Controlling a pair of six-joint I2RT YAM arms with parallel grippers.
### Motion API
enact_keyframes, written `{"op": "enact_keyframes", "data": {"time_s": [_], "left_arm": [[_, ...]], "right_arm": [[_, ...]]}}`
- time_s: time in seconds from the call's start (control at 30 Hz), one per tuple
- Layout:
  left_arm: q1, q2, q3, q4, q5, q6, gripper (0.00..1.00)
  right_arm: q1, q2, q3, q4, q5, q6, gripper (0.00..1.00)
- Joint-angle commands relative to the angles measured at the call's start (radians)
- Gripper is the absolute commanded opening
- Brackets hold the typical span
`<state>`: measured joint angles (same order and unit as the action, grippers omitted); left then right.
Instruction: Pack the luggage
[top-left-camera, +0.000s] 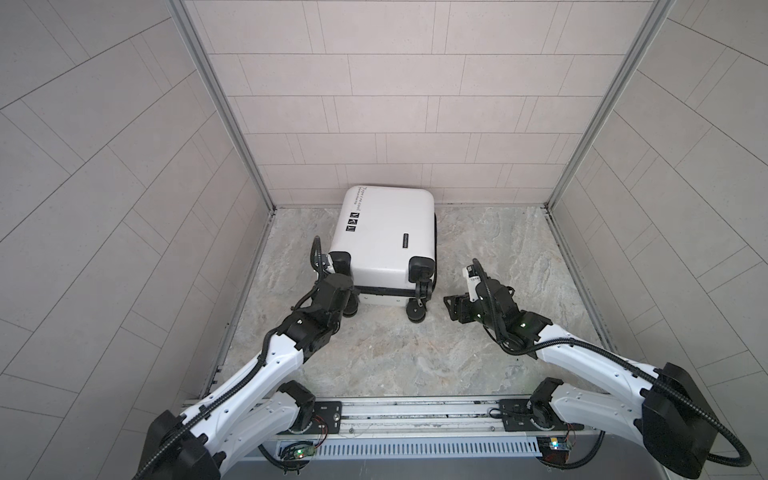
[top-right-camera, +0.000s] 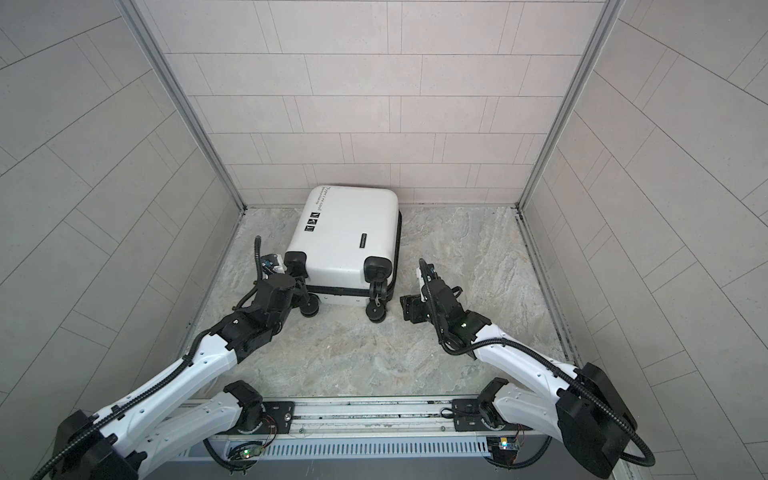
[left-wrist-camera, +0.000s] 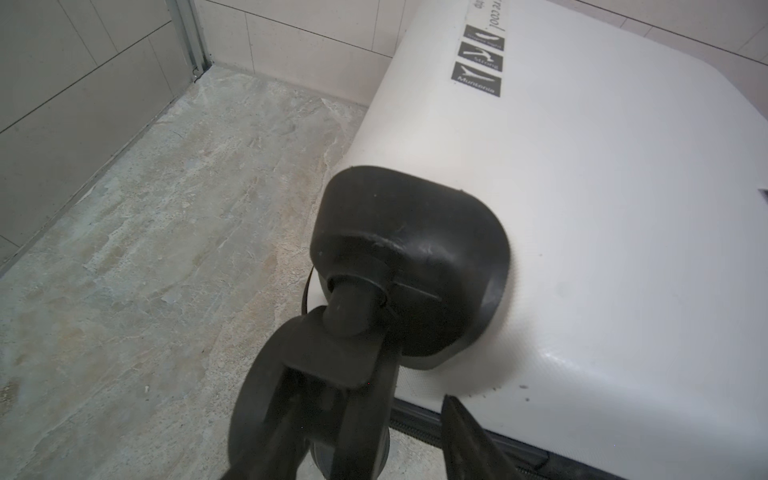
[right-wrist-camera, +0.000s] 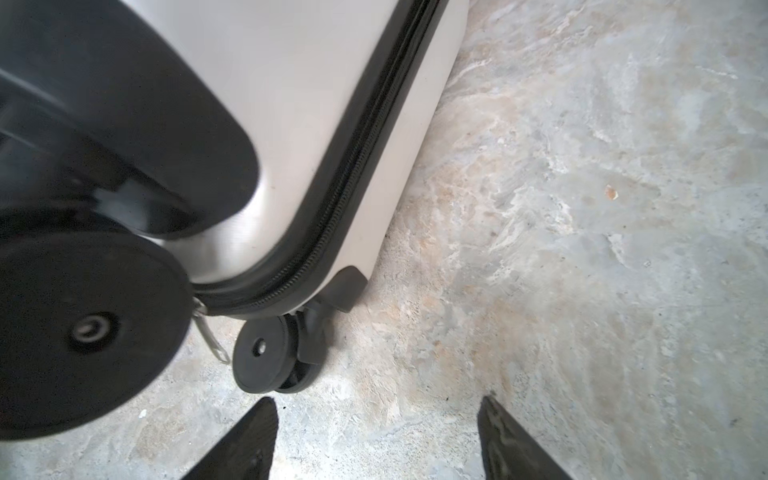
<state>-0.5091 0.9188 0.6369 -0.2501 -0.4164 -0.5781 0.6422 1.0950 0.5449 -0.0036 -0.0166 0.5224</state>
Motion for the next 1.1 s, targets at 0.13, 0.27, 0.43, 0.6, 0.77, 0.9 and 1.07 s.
{"op": "enact_keyframes", "data": {"time_s": [0.13, 0.27, 0.43, 0.6, 0.77, 0.9, 1.07], "left_arm": [[0.050, -0.020, 0.097, -0.285, 0.061, 0.023, 0.60], [-0.022, -0.028, 0.236, -0.449, 0.056, 0.024, 0.60], [-0.217, 0.006, 0.431, -0.658, 0.036, -0.037, 0.65], [-0.458, 0.080, 0.478, -0.701, 0.039, -0.194, 0.72], [-0.622, 0.243, 0.526, -0.608, 0.050, -0.264, 0.75], [-0.646, 0.387, 0.572, -0.522, 0.123, -0.260, 0.78], [-0.644, 0.512, 0.634, -0.478, 0.197, -0.251, 0.84]], "right_arm": [[0.024, 0.038, 0.003, 0.085, 0.030, -0.048, 0.77], [0.025, 0.045, -0.014, 0.135, 0.030, -0.047, 0.77], [0.043, 0.044, -0.044, 0.207, 0.021, -0.066, 0.76], [0.070, 0.054, -0.094, 0.288, 0.024, -0.084, 0.76], [0.115, 0.065, -0.113, 0.303, 0.052, -0.093, 0.74], [0.147, 0.050, -0.148, 0.333, 0.087, -0.084, 0.74], [0.151, -0.009, -0.204, 0.336, 0.130, -0.064, 0.74]]}}
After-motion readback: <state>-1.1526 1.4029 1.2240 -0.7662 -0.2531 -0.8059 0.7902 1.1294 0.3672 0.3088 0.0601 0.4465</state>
